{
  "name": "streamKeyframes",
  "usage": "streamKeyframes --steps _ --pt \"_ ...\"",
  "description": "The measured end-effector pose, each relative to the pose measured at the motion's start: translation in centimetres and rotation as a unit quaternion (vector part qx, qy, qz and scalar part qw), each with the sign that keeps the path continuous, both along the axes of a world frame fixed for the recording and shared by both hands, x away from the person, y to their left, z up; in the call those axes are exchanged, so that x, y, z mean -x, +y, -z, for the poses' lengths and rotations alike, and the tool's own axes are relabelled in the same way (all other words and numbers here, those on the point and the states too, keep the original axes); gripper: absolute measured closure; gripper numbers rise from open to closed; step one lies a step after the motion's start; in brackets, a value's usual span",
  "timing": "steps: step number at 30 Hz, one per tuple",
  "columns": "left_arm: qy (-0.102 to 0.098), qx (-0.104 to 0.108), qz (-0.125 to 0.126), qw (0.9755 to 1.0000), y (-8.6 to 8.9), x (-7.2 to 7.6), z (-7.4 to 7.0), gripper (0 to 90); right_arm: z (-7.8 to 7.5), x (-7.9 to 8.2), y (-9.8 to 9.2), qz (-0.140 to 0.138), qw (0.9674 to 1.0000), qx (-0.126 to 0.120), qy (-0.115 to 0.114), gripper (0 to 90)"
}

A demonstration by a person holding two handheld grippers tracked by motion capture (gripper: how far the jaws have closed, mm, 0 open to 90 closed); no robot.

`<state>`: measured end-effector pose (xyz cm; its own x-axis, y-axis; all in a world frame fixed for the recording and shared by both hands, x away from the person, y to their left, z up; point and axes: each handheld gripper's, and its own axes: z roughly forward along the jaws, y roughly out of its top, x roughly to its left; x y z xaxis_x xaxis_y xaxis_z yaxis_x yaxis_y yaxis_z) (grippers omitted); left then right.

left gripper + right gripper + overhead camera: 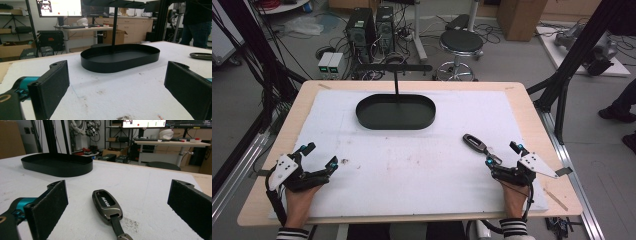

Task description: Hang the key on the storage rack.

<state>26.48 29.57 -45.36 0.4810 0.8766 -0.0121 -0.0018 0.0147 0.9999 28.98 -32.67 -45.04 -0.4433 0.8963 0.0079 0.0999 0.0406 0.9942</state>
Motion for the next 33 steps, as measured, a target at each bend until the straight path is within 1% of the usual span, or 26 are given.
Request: streamKeyframes --steps 1,4,12,17,24,26,30,32,33 --pt "0.000 0.000 0.000 1.0000 0.00 0.00 0.00 6.4 0.00 0.02 -0.01 0.000 1.0000 -0.004 0.001 1.8" --pt "-0.001 -0.002 -0.001 1.0000 -0.05 0.02 0.00 6.4 0.01 0.00 -0.09 0.000 1.0000 -0.005 -0.001 1.8" --pt "0.001 -0.001 -0.001 1.0000 -0.04 -0.04 -0.01 6.4 0.01 0.10 0.06 0.001 1.0000 0.003 -0.006 1.8" --pt "0.001 -0.002 -0.002 1.0000 -0.06 -0.03 -0.01 6.4 0.01 0.09 0.03 0.001 1.0000 -0.001 -0.003 1.8" --pt "0.002 0.000 -0.003 1.0000 -0.04 -0.05 -0.01 6.4 -0.02 0.06 0.08 0.003 1.0000 0.005 -0.005 1.8" --pt "0.001 -0.001 -0.002 1.0000 -0.04 -0.05 -0.02 6.4 -0.05 0.01 0.08 0.001 1.0000 0.002 -0.001 1.8" --pt "0.003 0.001 -0.004 1.0000 -0.01 -0.09 -0.03 6.4 -0.13 -0.12 0.20 -0.014 0.9998 0.015 -0.001 1.8" --pt "0.004 0.001 -0.004 1.0000 -0.06 -0.10 -0.03 6.4 -0.30 -0.23 0.18 -0.020 0.9995 0.023 0.004 1.8" --pt "0.004 0.001 -0.004 1.0000 -0.06 -0.11 -0.03 6.4 -0.46 -0.24 0.18 -0.022 0.9995 0.023 0.009 1.8"
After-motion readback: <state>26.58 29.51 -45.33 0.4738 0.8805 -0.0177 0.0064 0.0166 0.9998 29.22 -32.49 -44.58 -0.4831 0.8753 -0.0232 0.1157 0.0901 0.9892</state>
